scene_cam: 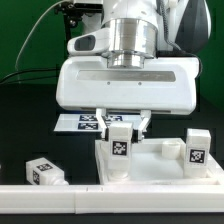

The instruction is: Assemble square table

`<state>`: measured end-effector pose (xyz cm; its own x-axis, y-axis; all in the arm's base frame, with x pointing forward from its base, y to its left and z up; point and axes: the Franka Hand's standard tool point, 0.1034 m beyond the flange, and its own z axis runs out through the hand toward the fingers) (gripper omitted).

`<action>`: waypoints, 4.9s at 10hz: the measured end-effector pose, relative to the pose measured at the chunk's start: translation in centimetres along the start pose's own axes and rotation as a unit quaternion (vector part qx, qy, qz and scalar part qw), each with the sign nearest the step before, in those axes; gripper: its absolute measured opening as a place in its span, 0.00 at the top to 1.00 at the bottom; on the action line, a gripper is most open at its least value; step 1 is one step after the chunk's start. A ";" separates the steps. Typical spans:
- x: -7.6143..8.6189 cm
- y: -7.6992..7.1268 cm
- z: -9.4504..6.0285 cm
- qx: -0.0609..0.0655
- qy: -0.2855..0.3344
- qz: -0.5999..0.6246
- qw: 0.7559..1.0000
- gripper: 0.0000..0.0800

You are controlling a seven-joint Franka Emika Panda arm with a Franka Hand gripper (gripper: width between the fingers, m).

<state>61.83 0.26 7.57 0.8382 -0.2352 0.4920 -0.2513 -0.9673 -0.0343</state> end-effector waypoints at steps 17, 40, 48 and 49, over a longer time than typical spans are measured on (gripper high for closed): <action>1.2 -0.1 0.2 0.016 -0.190 0.052 0.980 0.34; 2.8 0.1 0.7 0.003 -0.197 0.130 0.972 0.19; 2.2 0.6 0.7 -0.071 -0.188 0.426 0.882 0.64; 2.0 0.7 0.6 -0.086 -0.188 0.515 0.832 0.64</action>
Offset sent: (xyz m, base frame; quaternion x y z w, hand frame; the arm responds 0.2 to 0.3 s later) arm 0.0000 0.0000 0.0000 0.0000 0.0000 0.0000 1.0000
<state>63.65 -0.93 7.98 0.2199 -0.9751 -0.0281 -0.9682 -0.2147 -0.1283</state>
